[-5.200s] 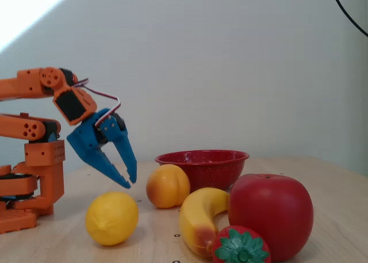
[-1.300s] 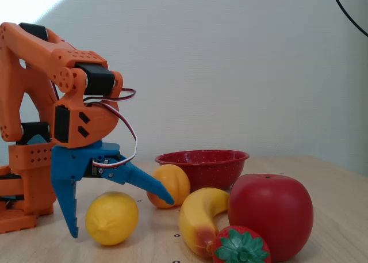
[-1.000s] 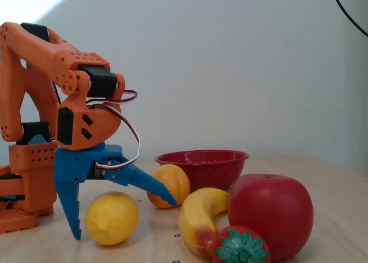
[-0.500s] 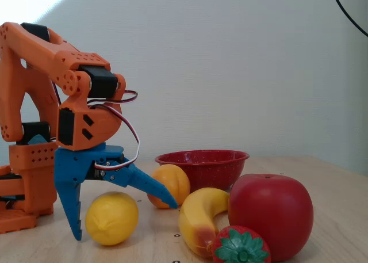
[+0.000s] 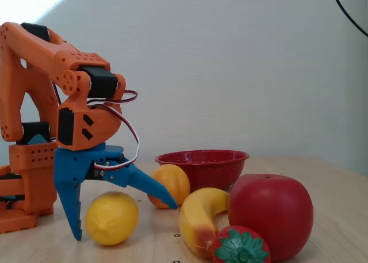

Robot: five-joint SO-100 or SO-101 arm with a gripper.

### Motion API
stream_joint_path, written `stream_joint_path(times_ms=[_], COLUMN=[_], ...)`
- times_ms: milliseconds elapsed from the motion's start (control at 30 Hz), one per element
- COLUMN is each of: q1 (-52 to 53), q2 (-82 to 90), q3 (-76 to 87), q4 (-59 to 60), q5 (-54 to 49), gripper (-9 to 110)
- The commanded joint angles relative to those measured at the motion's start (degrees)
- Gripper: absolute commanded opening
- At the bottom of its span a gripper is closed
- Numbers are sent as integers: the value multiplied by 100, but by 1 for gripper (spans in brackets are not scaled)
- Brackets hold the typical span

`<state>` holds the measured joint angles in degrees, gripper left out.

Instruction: Put the lemon in the red bowl.

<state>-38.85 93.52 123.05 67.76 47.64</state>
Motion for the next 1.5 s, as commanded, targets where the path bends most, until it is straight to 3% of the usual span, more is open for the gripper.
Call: stream_joint_path(times_ms=[0, 1200, 1300, 1467], q1=[-123, -158, -158, -149], q2=[123, 211, 220, 334], q3=[-149, -141, -132, -79], q4=[-79, 88, 105, 246], q5=[53, 26, 35, 105], gripper=[58, 34, 27, 5])
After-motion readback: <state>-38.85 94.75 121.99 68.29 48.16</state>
